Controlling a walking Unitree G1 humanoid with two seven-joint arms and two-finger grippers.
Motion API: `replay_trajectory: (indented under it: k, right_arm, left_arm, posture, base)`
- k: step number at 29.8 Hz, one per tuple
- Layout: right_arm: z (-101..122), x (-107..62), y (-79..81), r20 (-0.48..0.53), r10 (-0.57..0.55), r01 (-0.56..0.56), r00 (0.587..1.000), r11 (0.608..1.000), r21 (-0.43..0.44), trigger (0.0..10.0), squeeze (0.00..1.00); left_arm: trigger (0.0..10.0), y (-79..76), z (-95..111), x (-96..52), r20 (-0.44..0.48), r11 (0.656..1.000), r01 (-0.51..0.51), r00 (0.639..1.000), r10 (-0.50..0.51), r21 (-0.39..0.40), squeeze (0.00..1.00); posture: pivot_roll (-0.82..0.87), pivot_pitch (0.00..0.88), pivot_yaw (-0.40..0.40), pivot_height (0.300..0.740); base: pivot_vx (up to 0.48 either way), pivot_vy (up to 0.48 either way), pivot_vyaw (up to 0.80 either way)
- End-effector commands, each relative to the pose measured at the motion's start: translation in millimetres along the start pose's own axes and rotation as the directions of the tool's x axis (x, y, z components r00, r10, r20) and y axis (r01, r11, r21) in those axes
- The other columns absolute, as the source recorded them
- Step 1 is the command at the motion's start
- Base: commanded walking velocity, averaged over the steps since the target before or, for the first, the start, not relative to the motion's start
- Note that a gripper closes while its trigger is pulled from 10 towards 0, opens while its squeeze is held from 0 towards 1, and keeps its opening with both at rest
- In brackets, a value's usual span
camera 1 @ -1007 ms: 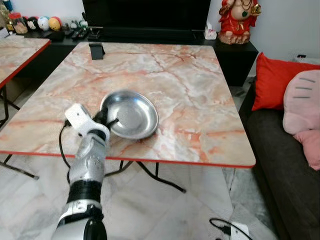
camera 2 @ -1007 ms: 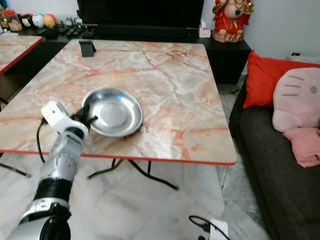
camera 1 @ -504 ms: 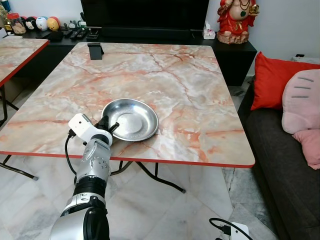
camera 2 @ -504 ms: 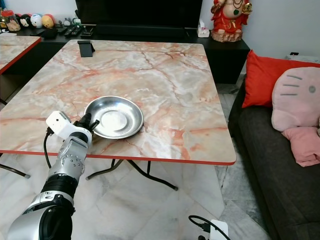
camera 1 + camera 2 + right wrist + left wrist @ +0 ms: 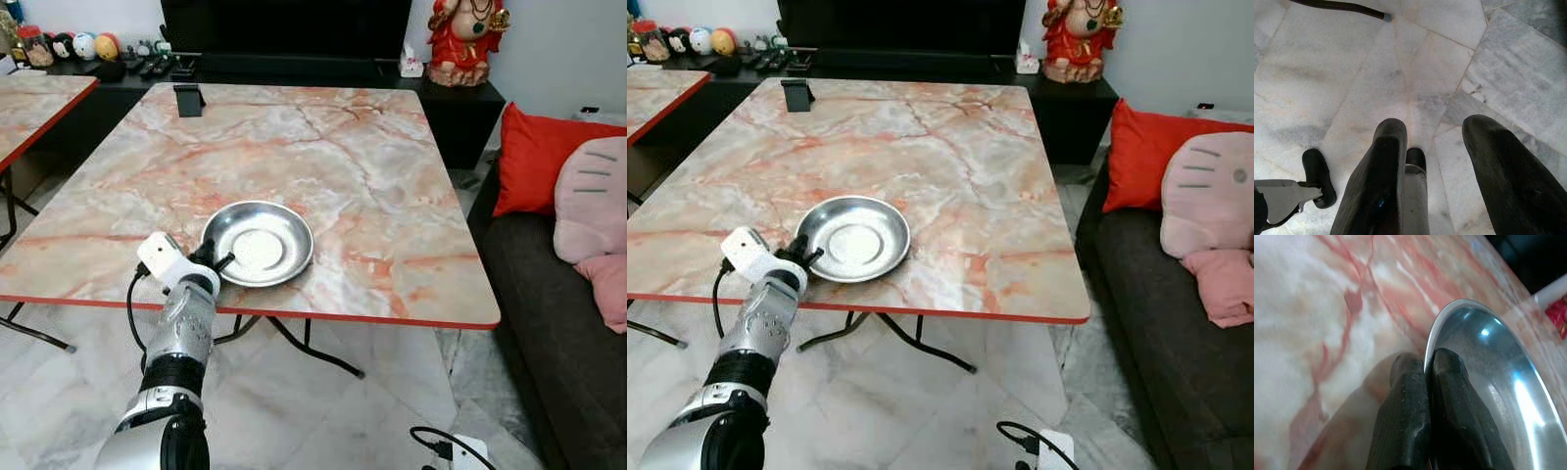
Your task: Setting the table
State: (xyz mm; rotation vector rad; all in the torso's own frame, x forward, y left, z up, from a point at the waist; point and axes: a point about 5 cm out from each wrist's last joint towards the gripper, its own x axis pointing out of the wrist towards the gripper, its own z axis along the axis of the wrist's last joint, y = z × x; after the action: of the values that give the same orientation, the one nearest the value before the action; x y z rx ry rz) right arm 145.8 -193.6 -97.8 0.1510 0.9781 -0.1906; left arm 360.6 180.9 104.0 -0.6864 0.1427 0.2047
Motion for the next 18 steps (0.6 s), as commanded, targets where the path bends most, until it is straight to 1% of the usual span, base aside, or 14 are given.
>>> replay_trajectory:
  k: [1, 2, 5, 9, 13, 15, 18]
  right_arm:
    - [3.1, 0.6, 2.0, 0.015, 0.002, -0.002, 1.0, 1.0, 0.004, 10.0, 0.0]
    - [3.3, 0.7, 2.5, 0.016, 0.002, -0.002, 1.0, 1.0, 0.006, 10.0, 0.0]
    - [3.4, 0.7, 2.6, 0.017, 0.004, -0.004, 1.0, 1.0, 0.006, 10.0, 0.0]
    - [4.6, 0.9, 1.8, 0.02, 0.003, -0.003, 1.0, 1.0, 0.006, 10.0, 0.0]
    - [5.6, 1.0, 1.2, 0.022, 0.003, -0.003, 1.0, 1.0, 0.004, 10.0, 0.0]
    - [5.8, 1.1, 1.4, 0.023, 0.003, -0.003, 1.0, 1.0, 0.004, 10.0, 0.0]
    - [5.8, 1.1, 1.7, 0.023, 0.004, -0.004, 1.0, 1.0, 0.003, 10.0, 0.0]
  left_arm:
    - [10.0, 3.4, -2.4, -1.8, -0.018, 0.999, -0.005, 1.0, 0.006, 0.034, 0.0]
    - [10.0, 6.5, -2.2, -2.2, -0.015, 0.999, -0.027, 1.0, 0.027, 0.03, 0.0]
    - [10.0, 7.9, -0.7, -3.0, -0.005, 0.999, -0.037, 0.999, 0.037, 0.022, 0.0]
    - [10.0, 8.1, 1.6, -3.3, -0.002, 0.999, -0.038, 0.999, 0.038, 0.029, 0.0]
    - [10.0, 9.1, 2.2, -2.8, -0.008, 0.997, -0.052, 0.999, 0.053, 0.059, 0.0]
    - [10.0, 12.8, 1.2, -3.4, -0.009, 0.995, -0.083, 0.996, 0.083, 0.056, 0.0]
    - [10.0, 13.6, 0.8, -4.0, -0.011, 0.995, -0.087, 0.996, 0.088, 0.058, 0.0]
  posture:
    - [0.03, 0.0, -0.023, 0.74]
    - [0.03, 0.0, -0.023, 0.74]
    - [0.03, 0.0, -0.023, 0.74]
    - [0.03, 0.0, -0.023, 0.74]
    - [0.03, 0.0, -0.025, 0.74]
    - [0.03, 0.0, -0.025, 0.74]
    - [0.03, 0.0, -0.026, 0.74]
  base:
    - [0.0, 0.0, 0.0]
    - [0.0, 0.0, 0.0]
    - [0.0, 0.0, 0.0]
    - [0.0, 0.0, 0.0]
    - [0.0, 0.0, 0.0]
    - [0.0, 0.0, 0.0]
    - [0.0, 0.0, 0.0]
